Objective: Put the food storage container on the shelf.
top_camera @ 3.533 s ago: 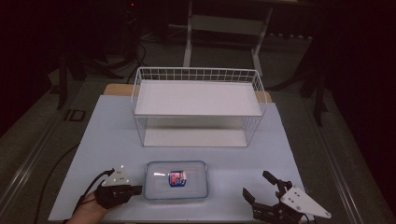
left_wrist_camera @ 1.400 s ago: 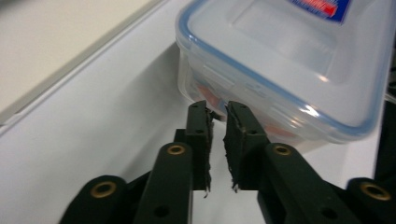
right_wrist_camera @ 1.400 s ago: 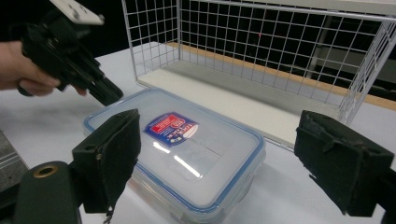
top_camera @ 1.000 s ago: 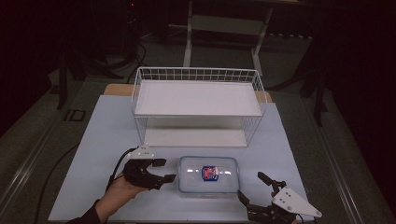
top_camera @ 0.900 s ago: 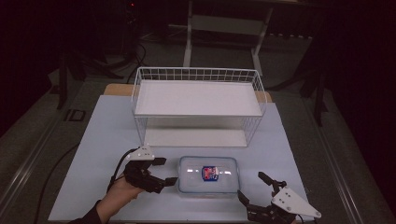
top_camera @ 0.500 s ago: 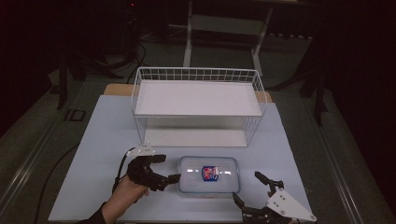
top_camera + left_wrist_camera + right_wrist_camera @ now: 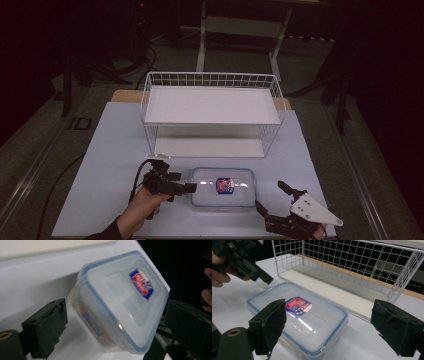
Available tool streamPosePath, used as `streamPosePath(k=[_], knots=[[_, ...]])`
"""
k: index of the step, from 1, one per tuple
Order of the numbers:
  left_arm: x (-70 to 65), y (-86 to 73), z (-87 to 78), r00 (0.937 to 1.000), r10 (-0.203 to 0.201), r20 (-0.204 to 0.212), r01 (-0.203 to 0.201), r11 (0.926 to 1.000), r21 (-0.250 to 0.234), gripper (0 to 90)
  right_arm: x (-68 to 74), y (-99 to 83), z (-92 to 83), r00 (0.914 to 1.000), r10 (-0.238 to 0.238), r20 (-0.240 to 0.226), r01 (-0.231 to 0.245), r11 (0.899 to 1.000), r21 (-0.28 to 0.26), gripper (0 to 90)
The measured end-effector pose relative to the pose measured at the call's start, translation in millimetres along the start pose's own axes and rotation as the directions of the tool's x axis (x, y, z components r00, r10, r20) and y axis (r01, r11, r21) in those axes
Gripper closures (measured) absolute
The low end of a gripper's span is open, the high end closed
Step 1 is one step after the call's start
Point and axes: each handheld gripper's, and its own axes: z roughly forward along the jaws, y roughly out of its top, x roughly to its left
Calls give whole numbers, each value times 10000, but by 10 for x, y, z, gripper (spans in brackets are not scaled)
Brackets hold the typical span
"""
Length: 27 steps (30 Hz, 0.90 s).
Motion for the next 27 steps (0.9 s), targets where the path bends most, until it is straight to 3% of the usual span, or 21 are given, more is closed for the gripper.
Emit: streamPosePath(k=[2,5,8,11,17,19,22,24,27], knots=[[63,3,28,9980,-553,293,549,9984,143,54,-18,-6,12,9999,114,-120,-113,9999,101,111],[167,9,78,9895,-1390,394,1382,9901,236,98,-33,-26,32,9991,377,-218,-372,9990,234,104],[232,-3,126,9822,-1841,385,1821,9820,492,140,-14,-42,49,9981,399,-463,-383,9987,344,96],[272,-17,154,9778,-2046,458,2015,9773,647,185,15,-44,68,9983,337,-476,-317,9986,419,96],[306,-29,198,9680,-2290,1022,2195,9708,963,344,30,-58,96,9976,458,-528,-425,9971,624,96],[309,-37,222,9631,-2437,1140,2318,9667,1082,347,27,-63,97,9972,569,-488,-535,9962,687,97],[324,-47,254,9492,-2705,1609,2531,9599,1207,393,23,-65,100,9969,597,-513,-556,9955,772,97],[336,-43,236,9493,-2686,1635,2534,9613,1076,432,26,-67,103,9967,622,-512,-578,9948,843,98],[351,-40,206,9447,-2785,1732,2642,9592,1012,514,18,-73,112,9960,706,-552,-654,9936,920,109]])
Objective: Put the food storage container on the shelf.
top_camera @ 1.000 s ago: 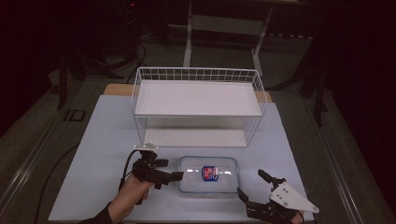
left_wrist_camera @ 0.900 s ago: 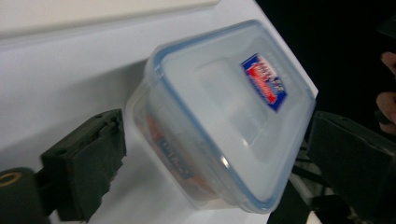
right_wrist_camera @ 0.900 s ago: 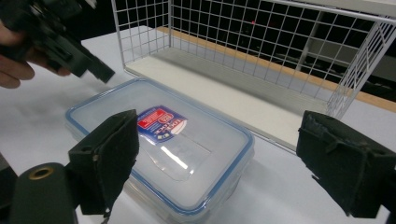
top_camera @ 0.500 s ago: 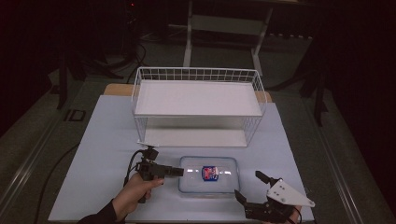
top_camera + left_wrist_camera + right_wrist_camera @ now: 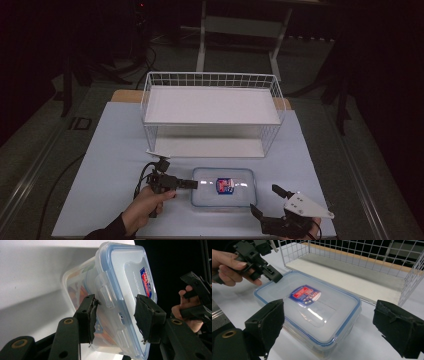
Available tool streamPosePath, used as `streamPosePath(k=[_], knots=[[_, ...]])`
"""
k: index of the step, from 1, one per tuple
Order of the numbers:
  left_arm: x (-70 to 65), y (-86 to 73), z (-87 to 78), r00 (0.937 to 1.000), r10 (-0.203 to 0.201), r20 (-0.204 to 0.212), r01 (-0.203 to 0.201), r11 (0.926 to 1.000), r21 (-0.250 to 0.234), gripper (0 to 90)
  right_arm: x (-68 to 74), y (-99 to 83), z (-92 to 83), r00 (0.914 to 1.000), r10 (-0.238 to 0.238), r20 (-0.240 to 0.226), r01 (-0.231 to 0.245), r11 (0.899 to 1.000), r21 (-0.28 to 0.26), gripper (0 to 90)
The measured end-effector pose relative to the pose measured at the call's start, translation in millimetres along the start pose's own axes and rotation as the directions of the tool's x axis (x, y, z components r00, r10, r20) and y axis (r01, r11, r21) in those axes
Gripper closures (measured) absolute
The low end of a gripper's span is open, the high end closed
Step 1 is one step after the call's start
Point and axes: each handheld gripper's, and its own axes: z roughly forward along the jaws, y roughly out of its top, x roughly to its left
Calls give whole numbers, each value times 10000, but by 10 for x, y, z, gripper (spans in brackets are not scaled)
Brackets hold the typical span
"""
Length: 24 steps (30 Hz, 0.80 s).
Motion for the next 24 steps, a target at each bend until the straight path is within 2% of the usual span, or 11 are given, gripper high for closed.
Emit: streamPosePath(k=[6,9,11,16,22,23,24], knots=[[-26,-8,-12,10000,93,2,-93,10000,-4,530,-43,-11,19,9993,346,-118,-344,9993,154,129],[-55,-33,-42,9987,483,132,-483,9988,-20,550,-133,-29,50,9946,982,-341,-970,9946,362,140],[-80,-52,-57,9978,652,111,-652,9979,-35,552,-151,-33,60,9926,1139,-416,-1123,9928,408,141],[-119,-110,-87,9936,1107,229,-1103,9938,-158,570,-285,-74,148,9716,2176,-935,-2099,9740,849,208],[-161,-146,-104,9895,1436,174,-1433,9896,-131,574,-406,-139,262,9456,3015,-1221,-2838,9481,1438,237],[-167,-151,-107,9889,1469,199,-1468,9891,-93,576,-428,-148,276,9403,3155,-1274,-2964,9434,1485,238],[-171,-158,-112,9873,1574,214,-1574,9875,-56,578,-452,-157,290,9299,3386,-1439,-3158,9352,1601,240]])
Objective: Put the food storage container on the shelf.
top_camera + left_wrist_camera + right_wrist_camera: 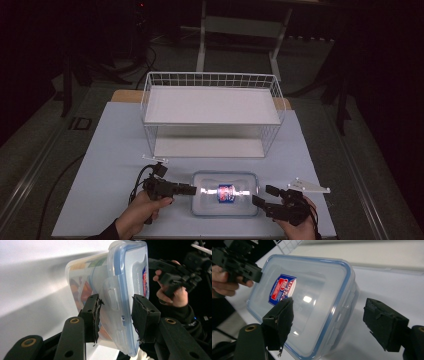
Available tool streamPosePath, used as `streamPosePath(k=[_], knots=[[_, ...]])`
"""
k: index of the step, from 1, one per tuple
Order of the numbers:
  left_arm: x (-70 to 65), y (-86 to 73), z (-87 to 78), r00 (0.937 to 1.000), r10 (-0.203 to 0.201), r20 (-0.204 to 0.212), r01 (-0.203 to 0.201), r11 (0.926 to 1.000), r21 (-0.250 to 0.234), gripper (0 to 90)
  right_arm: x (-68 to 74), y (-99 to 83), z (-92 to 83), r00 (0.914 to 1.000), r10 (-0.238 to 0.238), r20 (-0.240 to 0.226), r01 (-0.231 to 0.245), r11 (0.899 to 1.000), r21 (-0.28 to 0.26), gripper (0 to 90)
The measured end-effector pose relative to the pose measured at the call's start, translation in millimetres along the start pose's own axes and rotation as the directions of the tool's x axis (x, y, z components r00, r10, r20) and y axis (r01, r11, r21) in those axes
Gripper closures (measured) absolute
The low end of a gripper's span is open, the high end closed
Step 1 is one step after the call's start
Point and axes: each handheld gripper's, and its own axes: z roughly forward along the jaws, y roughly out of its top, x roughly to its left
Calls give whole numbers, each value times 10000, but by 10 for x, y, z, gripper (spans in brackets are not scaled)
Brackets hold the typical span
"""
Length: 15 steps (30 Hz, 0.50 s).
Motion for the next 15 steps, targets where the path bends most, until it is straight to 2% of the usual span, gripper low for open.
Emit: streamPosePath(k=[3,4,9,11,12,15], knots=[[-22,-17,-8,9999,137,24,-137,9999,52,580,-84,-2,41,9975,501,-506,-487,9984,283,283],[-26,-22,-9,9998,190,15,-190,9998,40,581,-109,-5,56,9966,621,-540,-600,9974,398,296],[-47,-57,-18,9993,349,108,-350,9994,86,585,-206,-20,106,9904,959,-996,-852,9906,1069,366],[-50,-62,-20,9992,395,106,-396,9992,113,585,-221,-18,104,9897,1004,-1019,-888,9896,1128,384],[-56,-73,-23,9988,463,126,-465,9988,167,586,-266,-14,101,9828,1294,-1319,-1128,9856,1263,407],[-65,-82,-31,9989,470,57,-471,9986,222,589,-302,-35,108,9724,1721,-1574,-1524,9798,1295,416]])
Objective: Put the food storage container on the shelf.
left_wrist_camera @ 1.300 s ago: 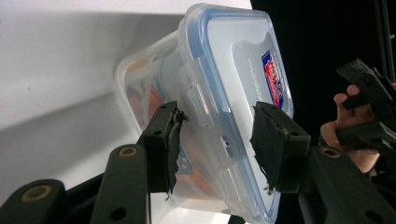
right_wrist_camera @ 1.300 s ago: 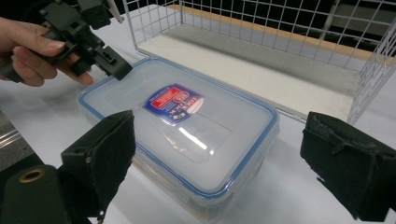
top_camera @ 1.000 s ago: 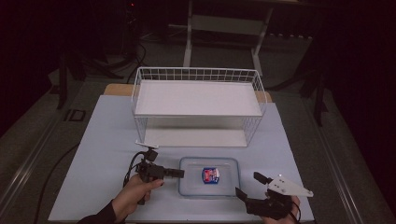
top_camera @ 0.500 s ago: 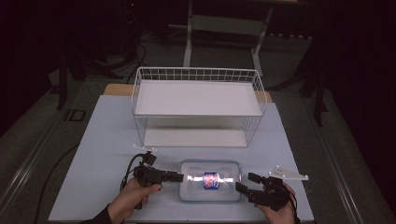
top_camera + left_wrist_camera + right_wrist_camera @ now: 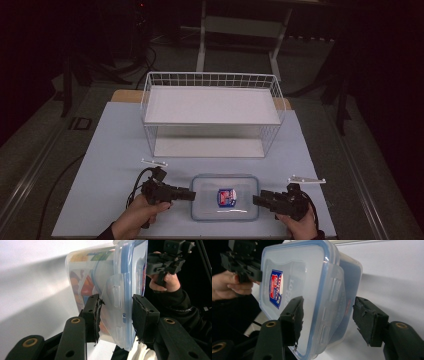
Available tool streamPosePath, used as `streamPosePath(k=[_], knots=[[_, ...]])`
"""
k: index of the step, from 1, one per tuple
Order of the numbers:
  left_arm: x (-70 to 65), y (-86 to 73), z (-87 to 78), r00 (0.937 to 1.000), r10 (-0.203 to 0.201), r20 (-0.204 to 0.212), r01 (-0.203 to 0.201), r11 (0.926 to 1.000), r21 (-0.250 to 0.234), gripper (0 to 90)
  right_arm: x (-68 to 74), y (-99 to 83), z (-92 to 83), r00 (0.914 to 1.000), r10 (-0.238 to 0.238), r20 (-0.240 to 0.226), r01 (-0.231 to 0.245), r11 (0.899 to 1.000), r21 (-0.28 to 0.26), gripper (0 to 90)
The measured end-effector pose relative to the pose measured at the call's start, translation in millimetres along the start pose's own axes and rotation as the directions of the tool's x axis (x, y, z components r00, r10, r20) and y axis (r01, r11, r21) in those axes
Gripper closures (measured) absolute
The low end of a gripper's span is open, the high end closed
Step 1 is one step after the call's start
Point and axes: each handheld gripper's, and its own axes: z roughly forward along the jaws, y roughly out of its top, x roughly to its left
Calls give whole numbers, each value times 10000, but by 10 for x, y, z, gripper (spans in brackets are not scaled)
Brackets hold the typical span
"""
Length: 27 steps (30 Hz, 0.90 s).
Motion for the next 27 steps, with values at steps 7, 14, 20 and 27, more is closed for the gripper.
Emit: streamPosePath(k=[7,14,20,27], knots=[[-16,-7,-2,10000,32,-62,-32,10000,1,596,-28,-5,45,9979,238,-609,-217,9991,353,463],[-52,-17,-1,9997,107,-202,-107,9999,-26,595,-6,-17,30,9977,391,-555,-369,9985,401,471],[-213,-38,14,9940,382,-1029,-389,9992,-49,591,40,-34,6,9977,505,-443,-485,9978,441,484],[-189,55,-70,9859,-22,-1676,-114,9967,-801,729,47,-13,36,9952,810,-552,-785,9958,464,526]])
